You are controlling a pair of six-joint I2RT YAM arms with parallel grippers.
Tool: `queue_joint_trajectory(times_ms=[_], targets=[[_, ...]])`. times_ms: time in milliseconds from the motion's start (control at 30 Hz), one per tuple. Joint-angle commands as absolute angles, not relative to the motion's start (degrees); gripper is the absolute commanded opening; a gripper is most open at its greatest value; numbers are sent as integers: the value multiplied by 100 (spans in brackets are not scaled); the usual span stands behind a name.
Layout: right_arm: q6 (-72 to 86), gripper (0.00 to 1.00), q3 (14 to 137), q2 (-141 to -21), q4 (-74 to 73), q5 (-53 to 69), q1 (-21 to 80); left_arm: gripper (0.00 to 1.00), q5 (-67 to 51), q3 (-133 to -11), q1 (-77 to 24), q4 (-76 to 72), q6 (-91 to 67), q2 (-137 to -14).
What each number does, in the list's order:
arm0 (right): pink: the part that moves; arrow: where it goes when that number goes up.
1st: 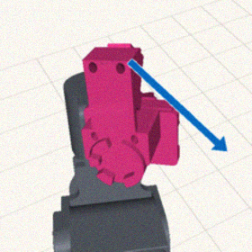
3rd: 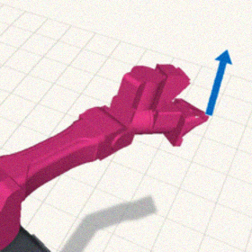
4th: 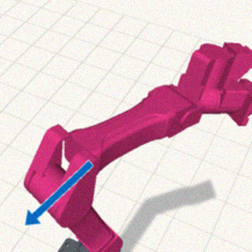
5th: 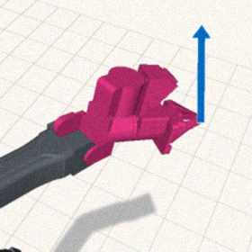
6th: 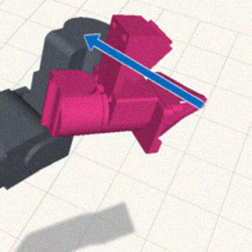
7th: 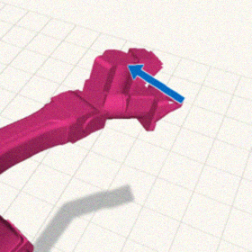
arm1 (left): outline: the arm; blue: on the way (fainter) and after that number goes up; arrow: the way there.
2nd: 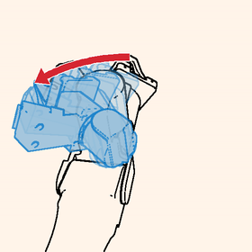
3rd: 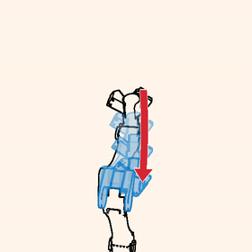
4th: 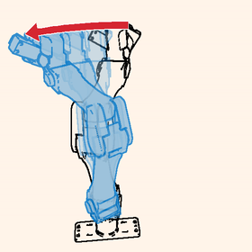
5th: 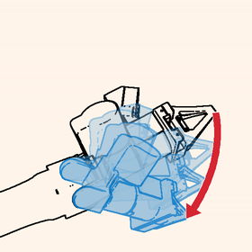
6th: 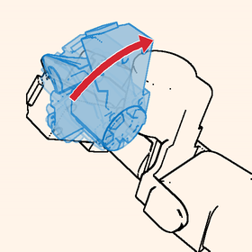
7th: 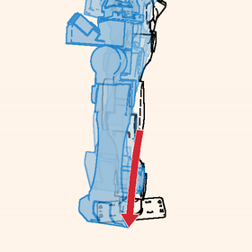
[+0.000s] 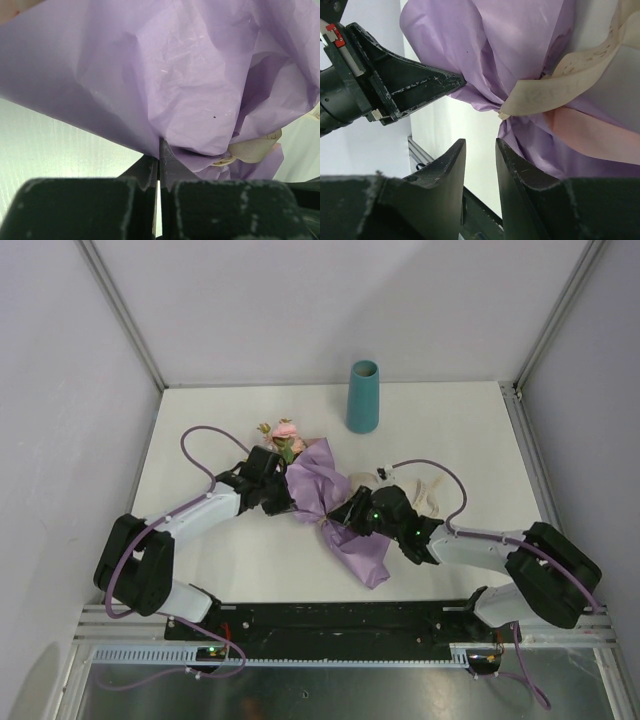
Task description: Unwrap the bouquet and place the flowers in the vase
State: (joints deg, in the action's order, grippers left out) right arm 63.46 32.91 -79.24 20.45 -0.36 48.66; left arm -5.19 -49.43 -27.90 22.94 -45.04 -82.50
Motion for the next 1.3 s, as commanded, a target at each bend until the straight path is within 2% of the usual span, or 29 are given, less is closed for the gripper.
queue_joint_trajectory(times_ms=[0,367,1133,1267], targets=[[6886,36,3305,-8211,2592,-162,4944,0,-651,-4870,-2830,2113,-4594,-8026],[6977,38,3380,-8512,2601,-751,4906,0,-687,-4836,-2839,2056,-4627,-8042],[7090,33,3700,-9203,3043,-619,4814,0,-727,-4917,-2931,2021,-4643,-8224],[6991,22,3717,-9200,3074,-591,4785,0,-698,-4930,-2935,2019,-4618,-8254]])
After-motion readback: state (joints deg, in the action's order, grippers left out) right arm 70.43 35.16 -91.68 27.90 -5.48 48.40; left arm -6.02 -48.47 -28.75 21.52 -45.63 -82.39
